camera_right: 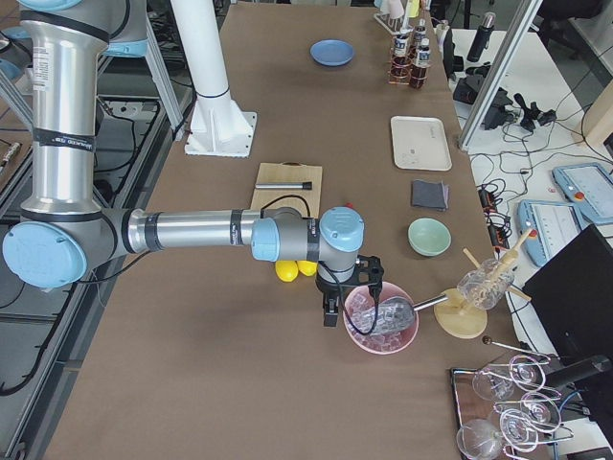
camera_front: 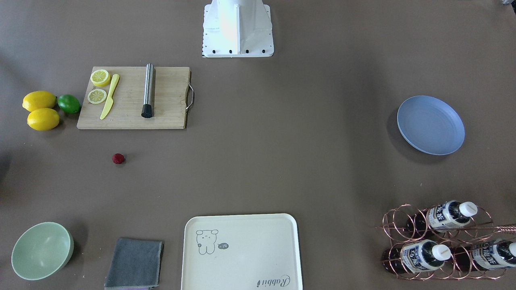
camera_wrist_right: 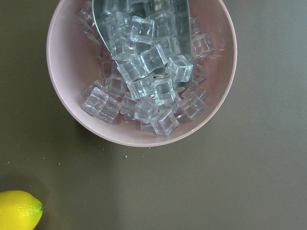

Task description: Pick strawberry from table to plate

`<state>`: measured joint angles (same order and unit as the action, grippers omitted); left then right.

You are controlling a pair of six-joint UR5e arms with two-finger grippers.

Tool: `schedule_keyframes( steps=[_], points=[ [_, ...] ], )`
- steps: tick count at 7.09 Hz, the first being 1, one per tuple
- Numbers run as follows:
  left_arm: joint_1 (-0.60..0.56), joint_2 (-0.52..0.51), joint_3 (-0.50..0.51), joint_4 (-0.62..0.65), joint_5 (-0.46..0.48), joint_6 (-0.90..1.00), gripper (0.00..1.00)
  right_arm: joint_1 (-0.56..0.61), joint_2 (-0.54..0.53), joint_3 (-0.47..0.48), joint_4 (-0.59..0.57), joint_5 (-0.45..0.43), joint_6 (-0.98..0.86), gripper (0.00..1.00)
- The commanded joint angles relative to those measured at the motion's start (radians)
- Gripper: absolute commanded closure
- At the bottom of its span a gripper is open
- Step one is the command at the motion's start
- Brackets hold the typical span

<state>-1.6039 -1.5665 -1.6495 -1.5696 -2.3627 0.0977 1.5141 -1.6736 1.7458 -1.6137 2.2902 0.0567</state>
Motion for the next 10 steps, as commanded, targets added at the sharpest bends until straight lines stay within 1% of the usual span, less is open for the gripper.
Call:
schedule_keyframes(
  steps=[1, 9, 10],
  points=[
    [0.016, -0.001, 0.0, -0.016, 0.0, 0.001, 0.02, 0.0, 0.0, 0.0, 0.0, 0.0, 0.0, 0.0],
    [0.027, -0.012, -0.003, -0.029, 0.007, 0.005, 0.02, 0.0, 0.0, -0.003, 0.0, -0.001, 0.0, 0.0],
    [0.027, -0.004, 0.0, -0.091, -0.006, 0.001, 0.02, 0.0, 0.0, -0.005, 0.0, 0.0, 0.0, 0.0]
  ],
)
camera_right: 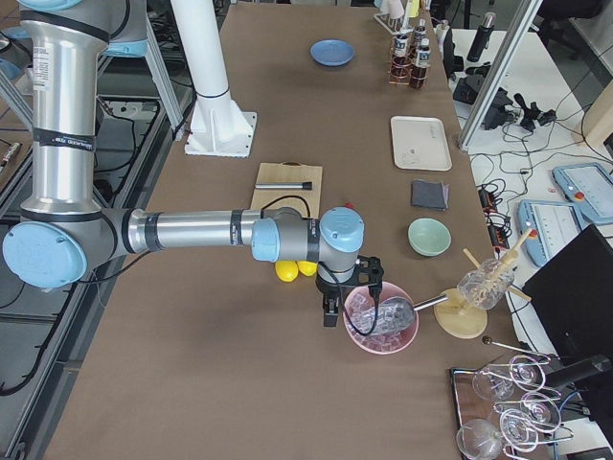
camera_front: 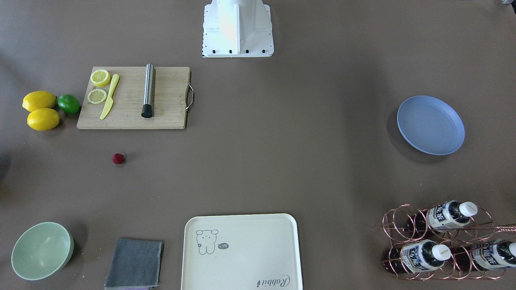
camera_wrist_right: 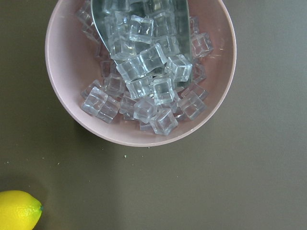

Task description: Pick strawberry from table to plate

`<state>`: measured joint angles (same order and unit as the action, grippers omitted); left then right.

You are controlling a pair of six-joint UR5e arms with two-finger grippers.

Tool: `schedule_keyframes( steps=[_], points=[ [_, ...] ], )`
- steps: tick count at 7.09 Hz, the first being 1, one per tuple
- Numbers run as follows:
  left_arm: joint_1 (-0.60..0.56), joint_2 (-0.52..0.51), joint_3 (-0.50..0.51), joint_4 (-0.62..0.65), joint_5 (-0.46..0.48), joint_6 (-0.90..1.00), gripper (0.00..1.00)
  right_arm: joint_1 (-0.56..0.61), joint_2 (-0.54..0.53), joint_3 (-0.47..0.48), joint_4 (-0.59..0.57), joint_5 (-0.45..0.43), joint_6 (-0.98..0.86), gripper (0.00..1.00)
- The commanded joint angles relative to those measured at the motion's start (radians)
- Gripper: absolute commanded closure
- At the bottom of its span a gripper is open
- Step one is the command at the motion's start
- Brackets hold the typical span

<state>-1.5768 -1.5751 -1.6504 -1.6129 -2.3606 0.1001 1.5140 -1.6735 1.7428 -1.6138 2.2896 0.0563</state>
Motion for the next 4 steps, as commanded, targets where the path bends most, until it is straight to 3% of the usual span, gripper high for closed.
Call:
schedule_keyframes(
  steps=[1, 3, 4],
  points=[
    [-0.002, 0.01, 0.017, -0.109, -0.008, -0.013, 0.02, 0.0, 0.0, -0.002, 0.0, 0.001, -0.001, 0.0],
    [-0.002, -0.003, -0.002, -0.117, -0.031, -0.16, 0.02, 0.0, -0.003, -0.002, 0.0, 0.004, 0.0, 0.0],
    [-0.002, -0.011, -0.002, -0.201, -0.076, -0.166, 0.02, 0.0, 0.011, 0.004, 0.003, 0.01, -0.003, 0.0]
  ],
)
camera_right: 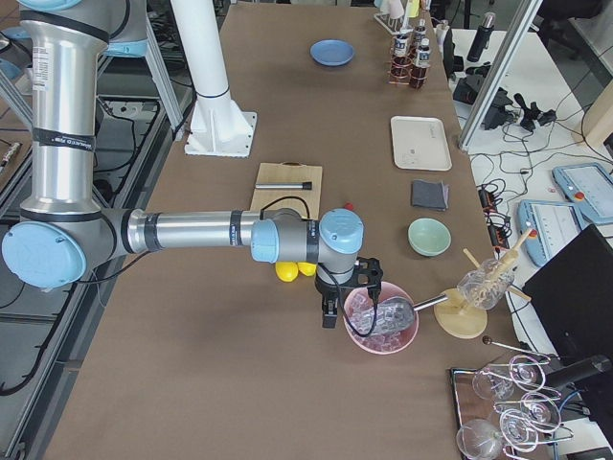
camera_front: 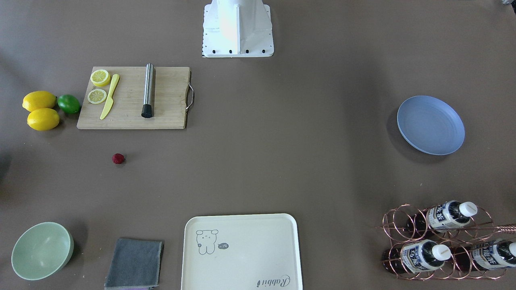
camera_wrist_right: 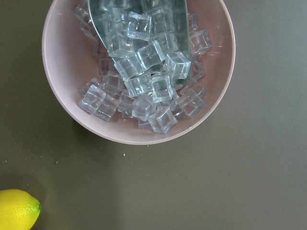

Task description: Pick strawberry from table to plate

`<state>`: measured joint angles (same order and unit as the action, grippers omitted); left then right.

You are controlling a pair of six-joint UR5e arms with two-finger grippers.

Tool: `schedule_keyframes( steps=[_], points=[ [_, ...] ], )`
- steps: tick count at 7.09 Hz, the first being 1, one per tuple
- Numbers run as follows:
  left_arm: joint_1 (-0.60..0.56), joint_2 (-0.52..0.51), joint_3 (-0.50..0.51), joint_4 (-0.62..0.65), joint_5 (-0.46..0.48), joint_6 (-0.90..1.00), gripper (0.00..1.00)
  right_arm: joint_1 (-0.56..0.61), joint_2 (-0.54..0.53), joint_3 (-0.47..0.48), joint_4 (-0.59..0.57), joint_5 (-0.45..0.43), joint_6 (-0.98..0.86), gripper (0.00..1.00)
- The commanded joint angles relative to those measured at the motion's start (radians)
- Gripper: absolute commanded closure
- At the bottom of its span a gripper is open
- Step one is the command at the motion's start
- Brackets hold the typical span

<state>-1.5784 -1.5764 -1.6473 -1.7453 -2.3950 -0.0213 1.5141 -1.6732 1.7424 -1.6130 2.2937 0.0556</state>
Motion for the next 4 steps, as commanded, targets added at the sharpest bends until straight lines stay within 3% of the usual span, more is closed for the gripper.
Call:
schedule_keyframes(
  steps=[1, 2, 4],
  points=[
    [0.0, 0.001, 0.007, -0.177, -0.042, -0.057, 0.02, 0.0, 0.023, 0.009, 0.002, 0.006, 0.001, 0.0],
    [0.0, 0.001, 0.006, -0.196, -0.059, -0.063, 0.02, 0.0, 0.032, 0.012, 0.002, 0.006, 0.003, 0.0],
    [0.0, 0.027, 0.067, -0.383, -0.125, -0.077, 0.02, 0.0, 0.047, 0.032, 0.004, 0.006, 0.001, 0.0]
  ],
)
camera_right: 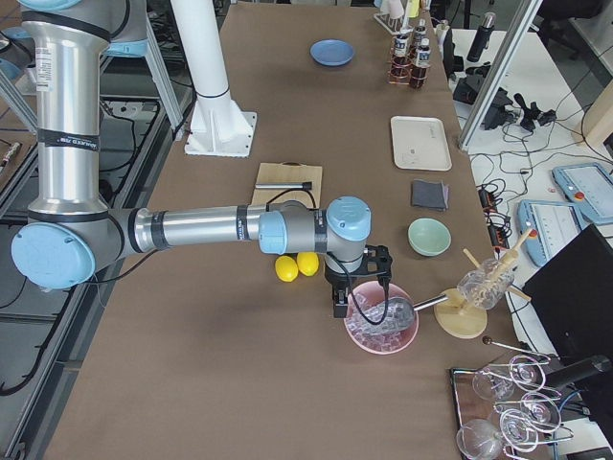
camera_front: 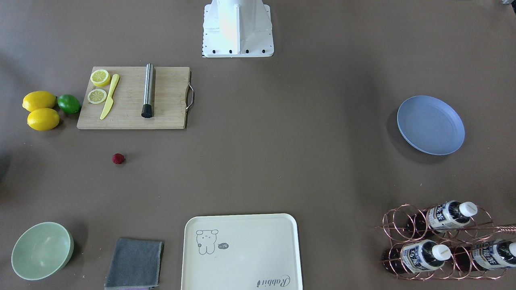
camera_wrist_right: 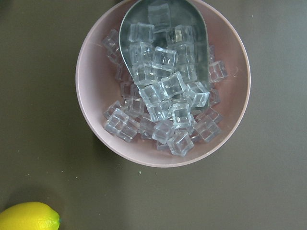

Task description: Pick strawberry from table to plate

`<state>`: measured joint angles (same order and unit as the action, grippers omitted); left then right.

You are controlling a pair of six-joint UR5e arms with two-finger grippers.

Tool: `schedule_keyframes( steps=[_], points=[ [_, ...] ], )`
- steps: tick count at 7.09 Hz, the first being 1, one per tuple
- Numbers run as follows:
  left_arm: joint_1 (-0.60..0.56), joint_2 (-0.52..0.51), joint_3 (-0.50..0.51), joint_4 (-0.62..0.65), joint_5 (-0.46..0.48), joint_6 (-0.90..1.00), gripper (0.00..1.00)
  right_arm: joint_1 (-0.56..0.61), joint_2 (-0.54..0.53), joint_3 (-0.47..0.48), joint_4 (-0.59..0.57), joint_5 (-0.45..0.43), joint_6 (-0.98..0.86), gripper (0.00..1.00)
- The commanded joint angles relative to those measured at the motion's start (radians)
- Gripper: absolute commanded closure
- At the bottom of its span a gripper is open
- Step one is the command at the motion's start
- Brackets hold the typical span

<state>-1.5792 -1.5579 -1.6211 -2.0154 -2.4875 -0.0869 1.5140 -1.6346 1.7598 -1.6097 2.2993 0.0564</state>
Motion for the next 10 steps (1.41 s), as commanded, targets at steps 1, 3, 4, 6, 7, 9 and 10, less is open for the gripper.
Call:
schedule_keyframes(
  steps=[1, 3, 4, 6, 7, 9, 10],
  points=[
    [0.004, -0.049, 0.037, -0.143, -0.024, -0.069, 0.02, 0.0, 0.009, 0.033, 0.001, -0.001, 0.002, 0.0],
    [0.034, -0.079, 0.119, -0.155, -0.022, -0.074, 0.0, -0.026, 0.016, 0.052, 0.001, -0.015, 0.002, 0.0],
    [0.091, -0.085, 0.176, -0.17, 0.002, -0.086, 0.01, -0.041, 0.016, 0.053, 0.001, -0.029, 0.002, 0.0],
    [0.195, -0.082, 0.214, -0.244, 0.134, -0.199, 0.01, -0.044, 0.016, 0.053, 0.001, -0.029, 0.002, 0.0],
    [0.25, -0.082, 0.298, -0.361, 0.191, -0.226, 0.01, -0.044, 0.016, 0.053, 0.001, -0.029, 0.002, 0.0],
    [0.356, -0.074, 0.391, -0.543, 0.225, -0.308, 0.02, -0.045, 0.016, 0.053, 0.008, -0.029, 0.0, 0.0],
    [0.376, -0.041, 0.389, -0.58, 0.216, -0.304, 0.02, -0.044, 0.001, 0.043, 0.075, -0.031, 0.003, 0.0]
  ],
)
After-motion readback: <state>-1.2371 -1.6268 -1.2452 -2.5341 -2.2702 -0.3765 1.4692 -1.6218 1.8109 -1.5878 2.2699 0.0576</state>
